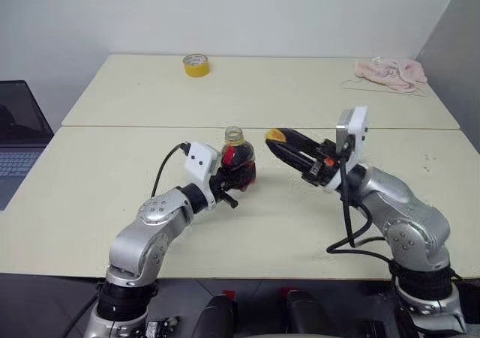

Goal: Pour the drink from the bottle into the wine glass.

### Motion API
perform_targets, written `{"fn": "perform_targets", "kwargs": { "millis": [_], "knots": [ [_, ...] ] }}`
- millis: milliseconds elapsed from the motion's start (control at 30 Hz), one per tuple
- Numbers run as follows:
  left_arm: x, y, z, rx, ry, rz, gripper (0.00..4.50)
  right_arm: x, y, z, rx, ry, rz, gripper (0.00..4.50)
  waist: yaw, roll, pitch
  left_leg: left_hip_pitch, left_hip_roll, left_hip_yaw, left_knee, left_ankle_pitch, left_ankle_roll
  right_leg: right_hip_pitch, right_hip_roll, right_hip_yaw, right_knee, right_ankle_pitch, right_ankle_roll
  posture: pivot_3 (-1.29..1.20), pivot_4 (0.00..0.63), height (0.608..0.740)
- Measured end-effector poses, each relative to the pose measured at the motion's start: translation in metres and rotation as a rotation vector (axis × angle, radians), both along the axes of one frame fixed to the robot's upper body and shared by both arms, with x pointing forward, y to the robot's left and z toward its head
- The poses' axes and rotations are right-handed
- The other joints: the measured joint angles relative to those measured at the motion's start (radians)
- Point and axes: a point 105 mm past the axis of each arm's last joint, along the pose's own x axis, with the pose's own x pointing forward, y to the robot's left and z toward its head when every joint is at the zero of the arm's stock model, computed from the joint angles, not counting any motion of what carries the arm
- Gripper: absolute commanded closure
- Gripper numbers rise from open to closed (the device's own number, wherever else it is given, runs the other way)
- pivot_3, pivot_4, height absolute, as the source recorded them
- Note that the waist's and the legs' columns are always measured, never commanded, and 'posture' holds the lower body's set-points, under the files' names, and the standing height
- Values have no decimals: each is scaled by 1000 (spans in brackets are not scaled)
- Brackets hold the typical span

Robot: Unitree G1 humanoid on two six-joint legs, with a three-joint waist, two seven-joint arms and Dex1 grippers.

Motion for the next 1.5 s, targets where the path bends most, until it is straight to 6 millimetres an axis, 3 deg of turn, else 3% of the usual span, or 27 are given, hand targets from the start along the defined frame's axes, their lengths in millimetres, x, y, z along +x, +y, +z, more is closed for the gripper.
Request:
{"fn": "perform_targets", "kwargs": {
  "millis": [167,467,567,700,767,967,1033,1100,1167,1300,1500],
  "knots": [
    [2,0,-2,14,-43,50,3859,-9,-39,-51,-103,46,-205,3270,4,0,0,0,0,1,0,0,0,0,0,1,0,0,0,0,150,740],
    [-4,-12,-6,25,-62,11,3859,-16,-125,-101,-79,169,-659,3271,1,0,0,2,0,1,0,0,0,2,0,1,1,0,0,0,150,740],
    [-3,-13,-5,32,-78,11,3859,-14,-146,-119,-93,229,-750,3271,1,0,0,2,0,1,0,0,0,2,1,1,1,0,0,0,150,740],
    [-3,-14,-4,33,-87,8,3859,-10,-161,-138,-115,287,-809,3271,1,0,0,2,0,1,0,0,0,2,1,1,1,0,0,0,150,740],
    [-3,-15,-4,35,-89,3,3859,-9,-164,-145,-130,307,-820,2528,1,0,0,2,0,1,0,0,0,2,1,1,1,0,0,0,150,740],
    [-3,-15,-2,39,-102,4,3859,-10,-164,-146,-144,300,-793,472,1,0,0,2,0,1,0,0,0,2,1,1,1,0,0,0,150,740],
    [-2,-14,-2,35,-105,17,3859,-14,-163,-146,-181,281,-760,0,1,0,0,2,0,1,0,0,0,2,0,1,1,0,0,0,150,740],
    [0,-9,-1,32,-105,44,3859,-19,-161,-143,-223,232,-720,0,1,0,0,2,0,1,0,0,0,3,1,1,1,0,0,0,150,740],
    [5,-3,-2,14,-98,93,3859,-22,-147,-127,-272,99,-617,0,-1,1,0,3,0,2,0,0,0,3,1,2,1,0,0,0,150,740],
    [14,16,-6,-10,-74,201,3859,-17,-96,-79,-240,-125,-376,0,-9,0,0,4,3,2,0,0,0,3,3,2,1,0,0,0,150,740],
    [26,58,-18,-22,-14,336,3859,3,-32,-41,-167,-126,-139,0,0,0,0,2,1,0,1,2,-4,2,2,0,0,0,0,0,150,740]
  ]
}}
